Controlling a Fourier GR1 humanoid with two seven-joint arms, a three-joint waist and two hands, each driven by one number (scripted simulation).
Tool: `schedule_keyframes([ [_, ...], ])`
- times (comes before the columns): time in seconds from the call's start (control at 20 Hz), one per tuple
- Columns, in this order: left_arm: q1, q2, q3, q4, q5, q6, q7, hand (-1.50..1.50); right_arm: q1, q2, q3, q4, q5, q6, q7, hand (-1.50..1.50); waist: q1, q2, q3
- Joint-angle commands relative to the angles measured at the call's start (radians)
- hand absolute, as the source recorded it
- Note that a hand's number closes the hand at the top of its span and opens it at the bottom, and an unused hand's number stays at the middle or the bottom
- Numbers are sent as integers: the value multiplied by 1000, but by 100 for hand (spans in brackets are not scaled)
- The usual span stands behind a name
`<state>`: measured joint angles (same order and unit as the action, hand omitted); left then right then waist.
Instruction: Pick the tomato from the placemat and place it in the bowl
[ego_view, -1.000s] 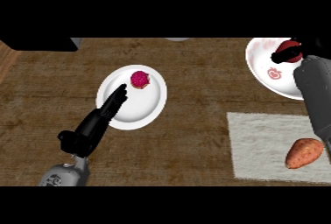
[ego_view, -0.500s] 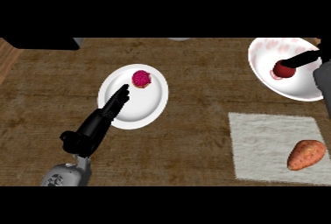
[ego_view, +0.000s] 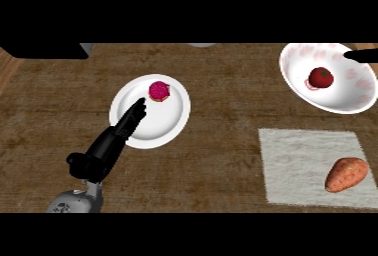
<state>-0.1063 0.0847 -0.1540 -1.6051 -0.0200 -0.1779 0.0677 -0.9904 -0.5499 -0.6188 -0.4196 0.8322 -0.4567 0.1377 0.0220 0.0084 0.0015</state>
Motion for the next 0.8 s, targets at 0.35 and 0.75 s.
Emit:
schedule_keyframes([
  [0.35,-17,2,43,37,11,1,4,0,267,-135,-193,-126,-263,65,-193,-150,-37,-10,-1],
  [0.75,-9,-9,30,14,-10,11,36,0,525,-178,-296,-219,-465,277,-330,-150,-34,-10,-1],
])
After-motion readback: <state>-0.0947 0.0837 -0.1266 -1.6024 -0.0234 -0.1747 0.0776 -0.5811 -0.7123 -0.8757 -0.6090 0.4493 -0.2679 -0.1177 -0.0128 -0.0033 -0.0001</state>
